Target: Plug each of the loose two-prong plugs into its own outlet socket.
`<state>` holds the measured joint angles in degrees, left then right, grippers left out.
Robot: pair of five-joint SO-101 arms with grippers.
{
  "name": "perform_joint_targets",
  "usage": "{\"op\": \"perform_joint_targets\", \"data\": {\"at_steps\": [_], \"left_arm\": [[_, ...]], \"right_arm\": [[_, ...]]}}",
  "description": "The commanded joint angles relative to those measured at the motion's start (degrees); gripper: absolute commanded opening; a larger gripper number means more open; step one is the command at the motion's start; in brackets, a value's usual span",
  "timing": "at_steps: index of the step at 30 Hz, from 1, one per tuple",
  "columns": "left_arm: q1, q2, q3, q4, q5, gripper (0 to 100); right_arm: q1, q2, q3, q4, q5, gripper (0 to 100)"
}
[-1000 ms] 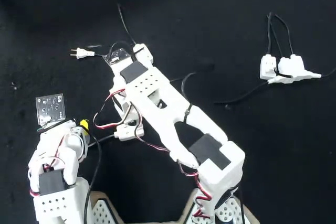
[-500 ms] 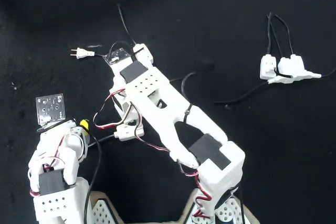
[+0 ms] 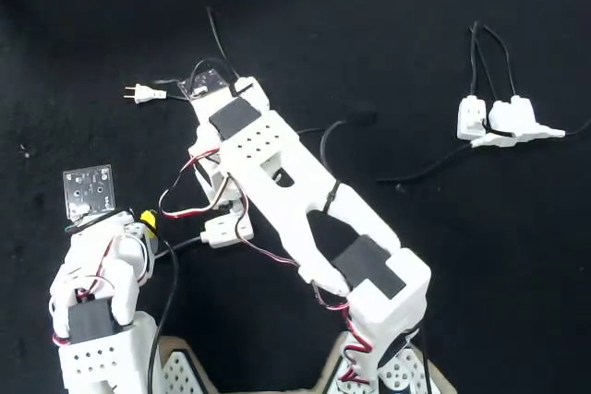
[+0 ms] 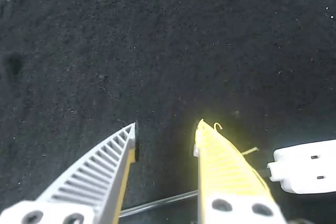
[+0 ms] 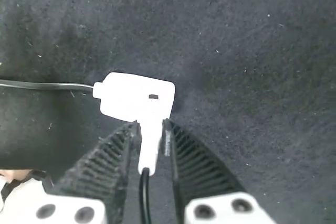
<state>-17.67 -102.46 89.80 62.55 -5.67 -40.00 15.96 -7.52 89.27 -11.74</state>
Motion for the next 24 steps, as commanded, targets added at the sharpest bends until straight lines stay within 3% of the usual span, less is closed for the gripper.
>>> {"op": "perform_joint_targets", "data": {"at_steps": [1,24], "left_arm": [[-0.66,-0.18,-3.21,-0.88,0.35,19],[-0.66,-0.18,-3.21,-0.88,0.35,19]], "right_arm": [[-2.29,-0.13,-1.10,0.18,-0.62,1.0],[-2.37,-0.66,6.20,-4.92,1.49,1.0]]}}
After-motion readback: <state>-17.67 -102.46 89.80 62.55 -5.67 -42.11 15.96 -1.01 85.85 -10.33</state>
